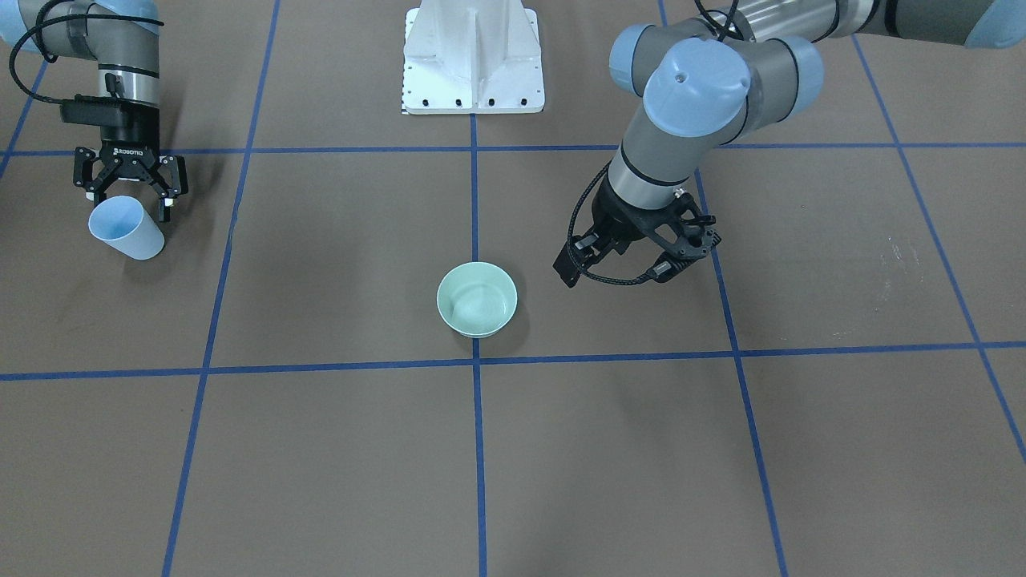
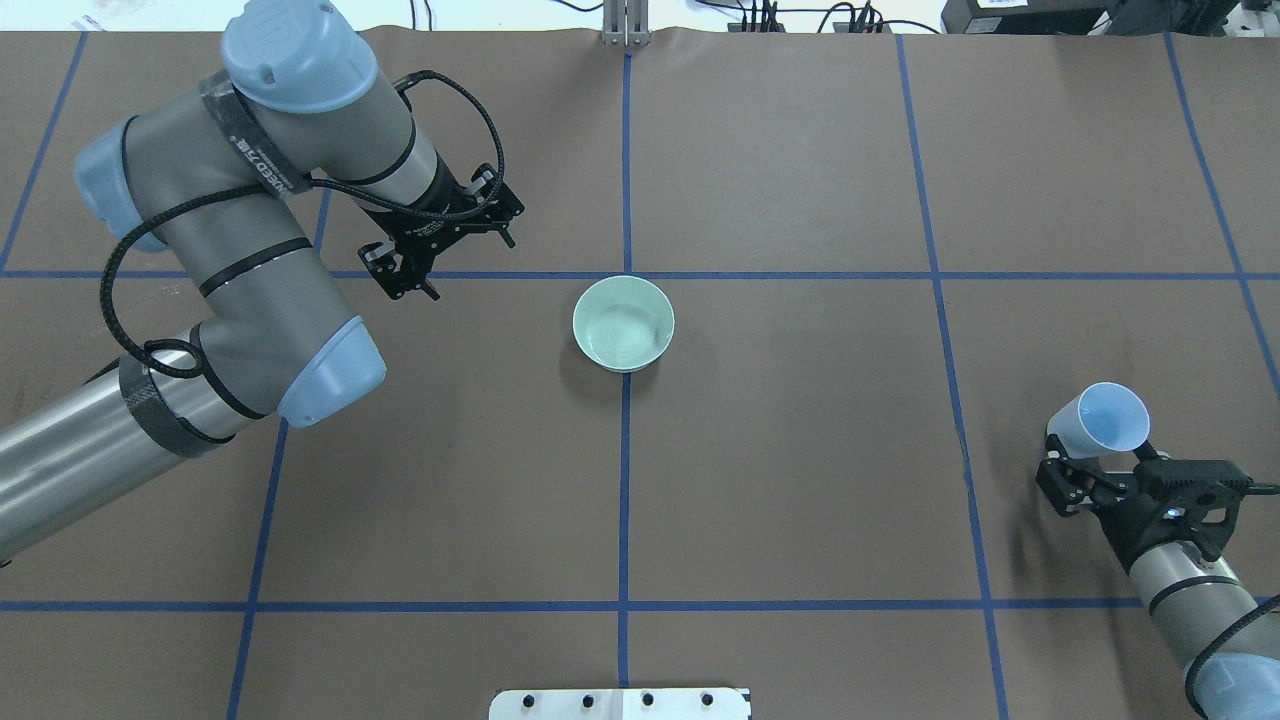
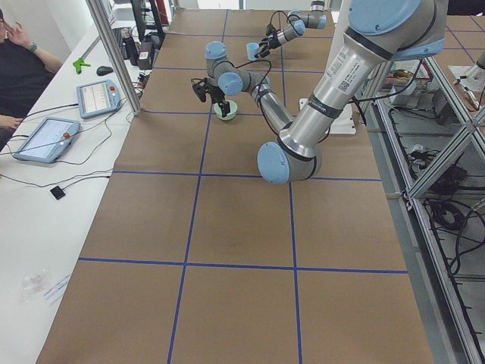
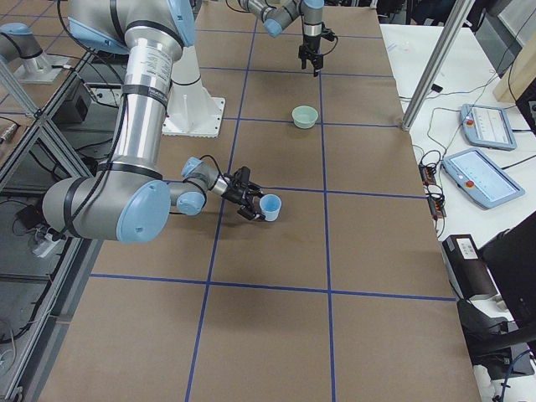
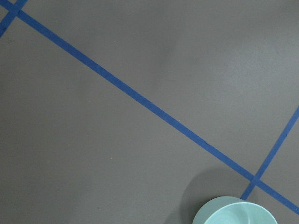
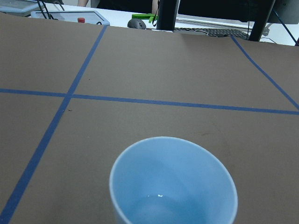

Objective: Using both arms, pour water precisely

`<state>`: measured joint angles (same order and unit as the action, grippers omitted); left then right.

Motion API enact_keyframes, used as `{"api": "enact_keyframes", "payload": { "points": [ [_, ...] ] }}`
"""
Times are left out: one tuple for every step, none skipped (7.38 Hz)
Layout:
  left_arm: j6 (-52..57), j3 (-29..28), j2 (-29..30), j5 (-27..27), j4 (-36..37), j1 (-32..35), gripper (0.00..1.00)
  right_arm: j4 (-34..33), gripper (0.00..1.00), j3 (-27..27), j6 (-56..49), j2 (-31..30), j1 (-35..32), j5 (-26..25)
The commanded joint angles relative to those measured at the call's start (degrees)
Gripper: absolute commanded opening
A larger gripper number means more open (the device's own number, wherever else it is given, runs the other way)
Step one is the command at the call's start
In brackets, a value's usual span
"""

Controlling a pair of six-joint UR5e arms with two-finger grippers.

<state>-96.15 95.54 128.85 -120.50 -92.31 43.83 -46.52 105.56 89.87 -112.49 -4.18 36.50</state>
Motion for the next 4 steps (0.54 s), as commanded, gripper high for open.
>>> {"api": "enact_keyframes", "payload": {
  "points": [
    [0.00,-0.01,-0.09,0.00,0.02,0.03,1.00,-0.06,1.00,-0.79,-0.23,0.35,-0.21,-0.64],
    [0.00,-0.01,-0.09,0.00,0.02,-0.06,1.00,0.03,1.00,-1.75,-0.31,0.35,-0.74,-0.55],
    [0.00,-0.01,-0.09,0.00,-0.06,-0.06,1.00,0.03,1.00,-2.02,-0.40,0.43,-1.26,-0.47],
    [0.00,-0.01,-0.17,0.00,-0.07,-0.14,1.00,0.03,1.00,-2.03,-1.71,0.69,-1.97,-0.46]
  ]
}}
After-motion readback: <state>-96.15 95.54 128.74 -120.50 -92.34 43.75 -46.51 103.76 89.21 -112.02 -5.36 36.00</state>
